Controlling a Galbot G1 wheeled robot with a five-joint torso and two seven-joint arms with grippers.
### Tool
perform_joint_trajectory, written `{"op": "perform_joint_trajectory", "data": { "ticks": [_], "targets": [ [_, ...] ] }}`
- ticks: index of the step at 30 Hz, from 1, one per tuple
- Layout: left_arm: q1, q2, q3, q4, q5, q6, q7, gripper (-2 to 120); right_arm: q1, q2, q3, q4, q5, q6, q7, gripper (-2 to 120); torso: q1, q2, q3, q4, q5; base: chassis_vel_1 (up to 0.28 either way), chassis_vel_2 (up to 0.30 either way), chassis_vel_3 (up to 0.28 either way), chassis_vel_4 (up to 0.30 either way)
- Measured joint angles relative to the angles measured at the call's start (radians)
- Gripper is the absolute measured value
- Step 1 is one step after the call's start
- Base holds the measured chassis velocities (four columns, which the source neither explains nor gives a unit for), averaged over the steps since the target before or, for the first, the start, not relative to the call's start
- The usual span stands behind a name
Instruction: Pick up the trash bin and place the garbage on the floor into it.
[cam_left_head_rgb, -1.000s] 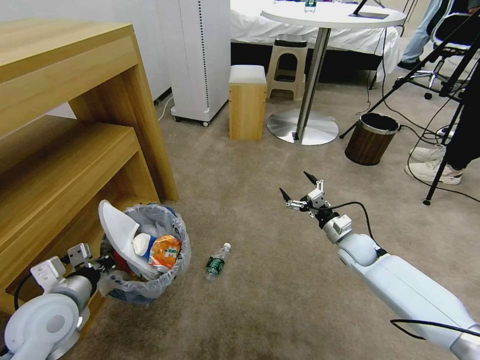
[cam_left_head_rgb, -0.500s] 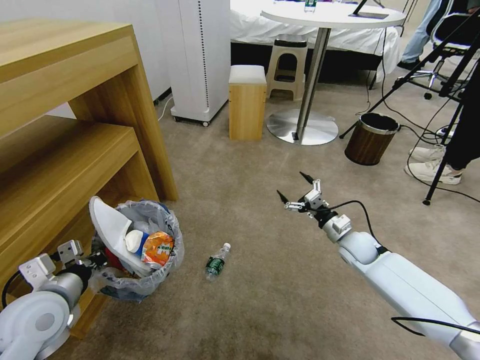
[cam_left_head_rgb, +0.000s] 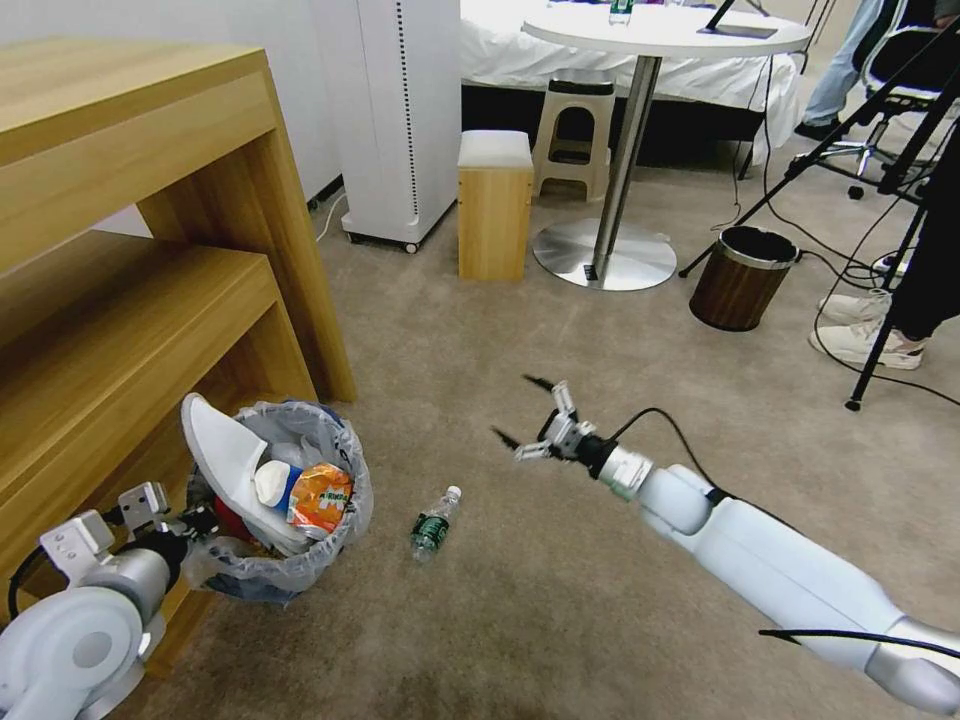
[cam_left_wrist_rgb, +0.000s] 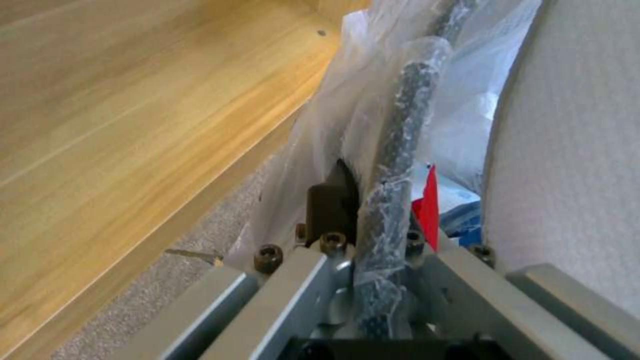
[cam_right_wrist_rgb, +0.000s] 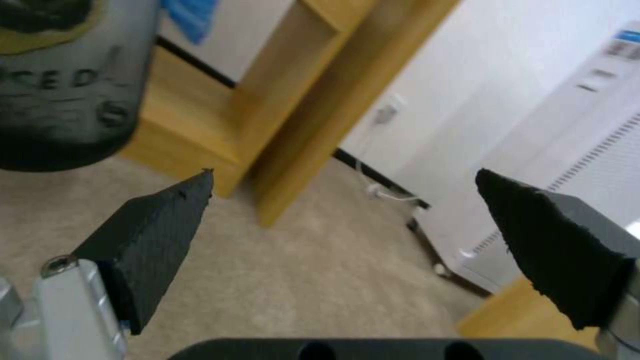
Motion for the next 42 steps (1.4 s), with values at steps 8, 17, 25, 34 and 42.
{"op": "perform_joint_trajectory", "data": {
  "ticks": [8, 17, 25, 34, 42],
  "targets": [
    [-0.001, -0.013, 0.000, -0.003, 0.003, 0.000, -0.001, 0, 0.046, 0.031, -0.055, -0.104, -0.071, 0.030, -0.051, 100, 0.000, 0.000, 0.000, 0.0000, 0.0002, 0.000, 0.000, 0.000, 0.000],
    [-0.004, -0.032, 0.007, -0.004, 0.011, -0.001, 0.002, 0, 0.058, 0.122, -0.032, -0.353, -0.230, 0.063, -0.071, 100, 0.000, 0.000, 0.000, -0.0001, 0.0002, 0.000, 0.000, 0.000, 0.000],
    [-0.013, -0.043, 0.021, 0.000, 0.019, -0.002, 0.005, 0, 0.061, 0.241, 0.005, -0.491, -0.375, 0.082, -0.062, 100, 0.000, 0.000, 0.000, 0.0002, 0.0004, 0.000, 0.000, 0.000, 0.000],
    [-0.017, -0.050, 0.032, -0.006, 0.022, -0.003, 0.008, 0, 0.079, 0.356, -0.015, -0.645, -0.410, 0.084, -0.051, 100, 0.000, 0.000, 0.000, -0.0001, 0.0001, 0.000, 0.000, 0.000, 0.000],
    [-0.017, -0.057, 0.036, -0.012, 0.024, -0.003, 0.010, 0, 0.112, 0.425, -0.042, -0.761, -0.417, 0.089, -0.067, 100, 0.000, 0.000, 0.000, 0.0000, 0.0002, 0.000, 0.000, 0.000, 0.000]
  ]
}}
